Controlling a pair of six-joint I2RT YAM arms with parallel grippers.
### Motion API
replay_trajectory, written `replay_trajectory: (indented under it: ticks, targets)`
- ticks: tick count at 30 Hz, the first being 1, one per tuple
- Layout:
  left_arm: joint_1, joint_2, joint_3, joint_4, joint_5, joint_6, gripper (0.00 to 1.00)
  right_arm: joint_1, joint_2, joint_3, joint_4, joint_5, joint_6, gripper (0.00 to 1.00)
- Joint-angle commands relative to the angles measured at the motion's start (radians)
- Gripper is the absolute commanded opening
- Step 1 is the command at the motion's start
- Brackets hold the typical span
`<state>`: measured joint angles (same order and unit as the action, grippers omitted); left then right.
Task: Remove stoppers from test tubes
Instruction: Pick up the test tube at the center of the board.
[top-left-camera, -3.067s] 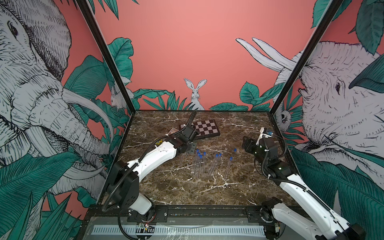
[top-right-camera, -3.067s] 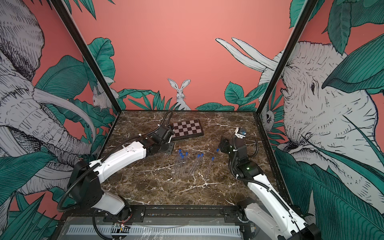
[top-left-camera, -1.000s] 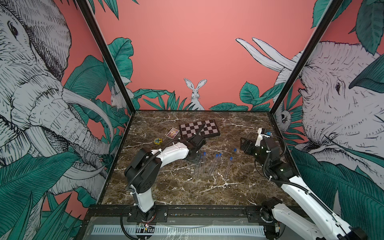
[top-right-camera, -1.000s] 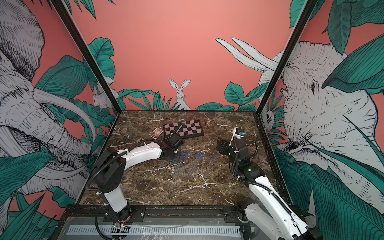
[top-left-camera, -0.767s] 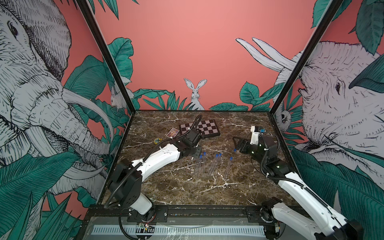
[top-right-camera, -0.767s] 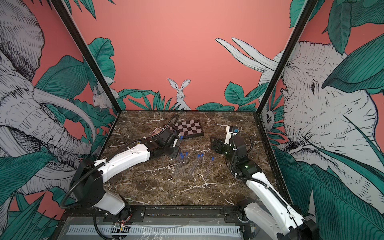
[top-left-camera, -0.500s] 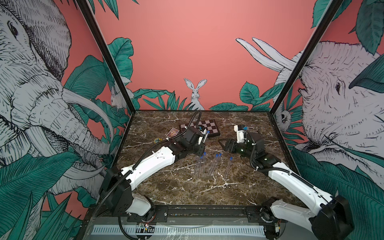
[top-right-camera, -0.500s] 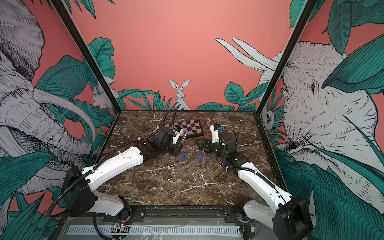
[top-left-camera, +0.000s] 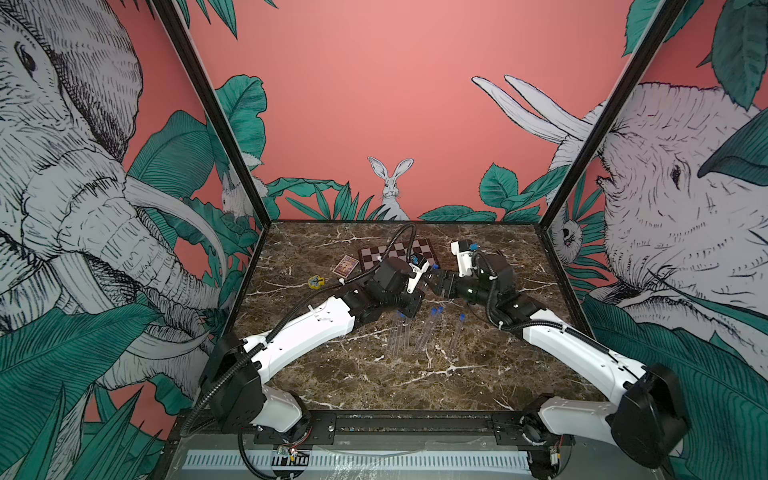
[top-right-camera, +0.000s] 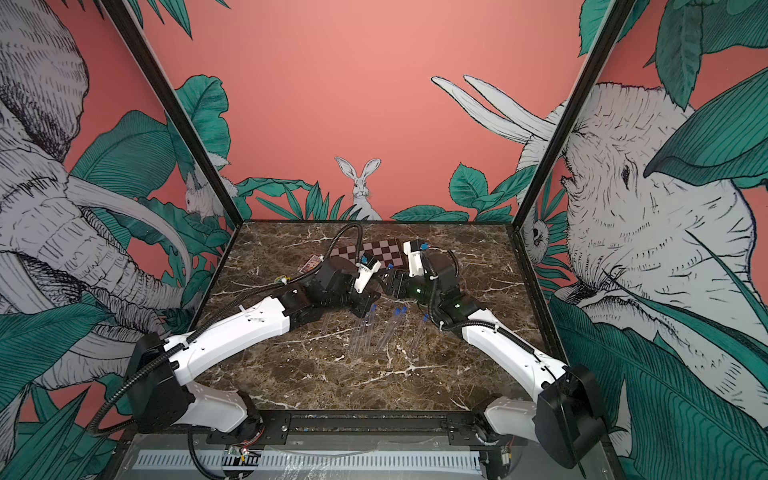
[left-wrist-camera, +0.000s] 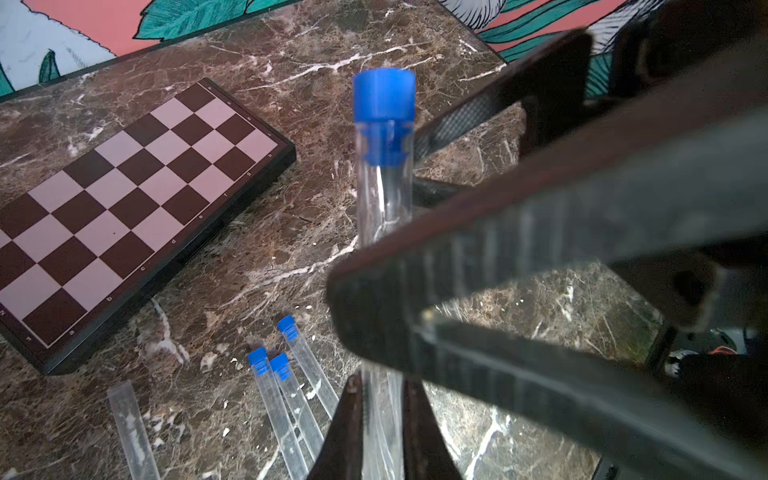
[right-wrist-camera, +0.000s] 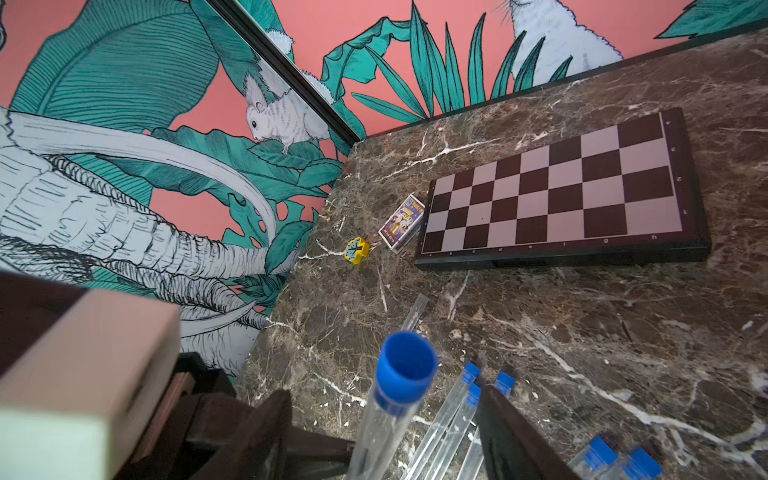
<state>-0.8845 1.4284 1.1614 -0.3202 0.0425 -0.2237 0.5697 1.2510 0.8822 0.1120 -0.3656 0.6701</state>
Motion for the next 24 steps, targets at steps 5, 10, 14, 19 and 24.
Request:
replay_trajectory:
  ticks: [5, 10, 14, 19, 24]
  targets:
    - [-0.01, -0.03, 0.035, 0.014, 0.002, 0.013, 0.15, 0.01, 0.021, 0.023, 0.099, 0.021, 0.062, 0.55]
    - [-0.011, -0.034, 0.035, 0.014, 0.0, 0.02, 0.16, 0.01, 0.034, 0.029, 0.116, 0.009, 0.084, 0.44]
    - [-0.011, -0.034, 0.035, 0.02, 0.001, 0.021, 0.17, 0.011, 0.041, 0.025, 0.125, 0.005, 0.096, 0.34]
    - [-0.013, -0.034, 0.044, 0.011, -0.001, 0.028, 0.17, 0.013, 0.038, 0.021, 0.127, 0.006, 0.104, 0.18]
    - [-0.013, -0.046, 0.041, 0.016, 0.007, 0.041, 0.28, 0.013, 0.025, 0.018, 0.129, 0.012, 0.109, 0.06]
